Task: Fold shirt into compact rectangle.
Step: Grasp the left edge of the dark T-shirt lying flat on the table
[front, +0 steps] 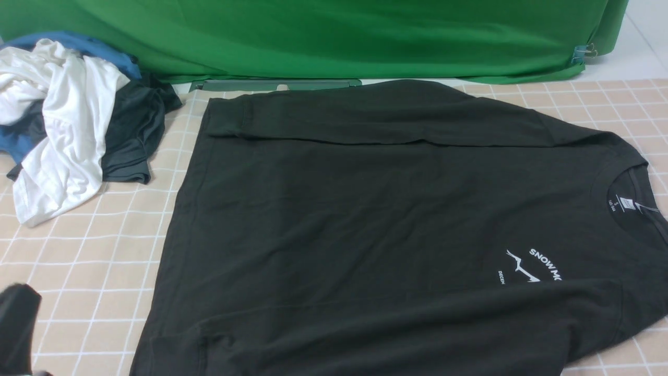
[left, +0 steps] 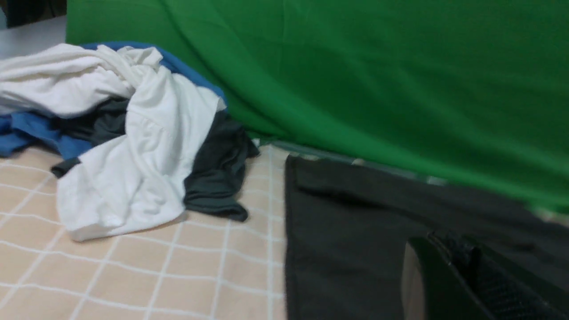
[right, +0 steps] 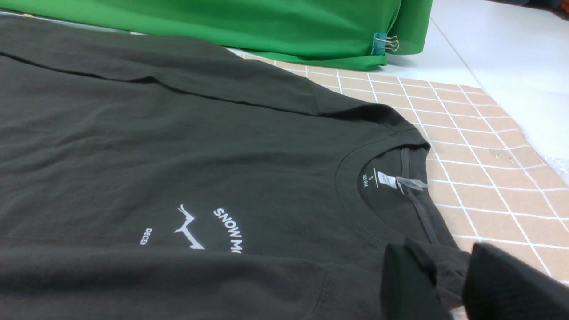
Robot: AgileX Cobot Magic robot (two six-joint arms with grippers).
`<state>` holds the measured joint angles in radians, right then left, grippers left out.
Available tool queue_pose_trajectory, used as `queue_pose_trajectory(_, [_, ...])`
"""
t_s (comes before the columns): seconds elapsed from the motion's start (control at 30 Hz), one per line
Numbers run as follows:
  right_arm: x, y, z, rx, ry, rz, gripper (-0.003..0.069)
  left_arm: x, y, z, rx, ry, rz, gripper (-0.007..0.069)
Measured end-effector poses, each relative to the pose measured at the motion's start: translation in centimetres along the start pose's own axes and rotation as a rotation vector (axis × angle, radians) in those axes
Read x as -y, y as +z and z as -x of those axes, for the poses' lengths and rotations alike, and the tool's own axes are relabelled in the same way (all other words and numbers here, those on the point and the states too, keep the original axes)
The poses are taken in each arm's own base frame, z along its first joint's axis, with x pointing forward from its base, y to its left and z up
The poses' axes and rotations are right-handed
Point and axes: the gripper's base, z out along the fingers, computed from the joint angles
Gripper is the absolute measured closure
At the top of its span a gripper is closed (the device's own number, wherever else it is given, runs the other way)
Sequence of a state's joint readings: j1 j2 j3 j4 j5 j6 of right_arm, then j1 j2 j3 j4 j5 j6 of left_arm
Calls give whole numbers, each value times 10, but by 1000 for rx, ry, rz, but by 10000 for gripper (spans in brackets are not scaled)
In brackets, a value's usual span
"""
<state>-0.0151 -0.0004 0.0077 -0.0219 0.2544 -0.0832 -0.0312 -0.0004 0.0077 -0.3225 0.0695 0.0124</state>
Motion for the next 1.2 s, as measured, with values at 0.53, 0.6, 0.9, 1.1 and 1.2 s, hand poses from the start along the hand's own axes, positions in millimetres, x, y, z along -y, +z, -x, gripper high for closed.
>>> queue_pose_trajectory(0.53, [4, -7, 34, 387, 613, 73, 419, 25, -22, 102, 461, -469, -182, 602])
queue_pose_trajectory(0.6, [5, -7, 35, 403, 633, 78, 419, 37, -15, 121, 277, -404, -135, 602])
queue_pose_trajectory(0.9, [7, -15, 55, 466, 658, 101, 470, 49, 61, 109, -709, -3, 34, 602])
queue_pose_trajectory(1.1, [8, -33, 128, 244, 451, 116, 620, 38, 94, 53, -1126, 18, 8, 602])
queue_pose_trajectory(1.2, [7, -22, 155, 38, 333, 131, 620, 32, 100, 27, -1248, 12, 14, 602])
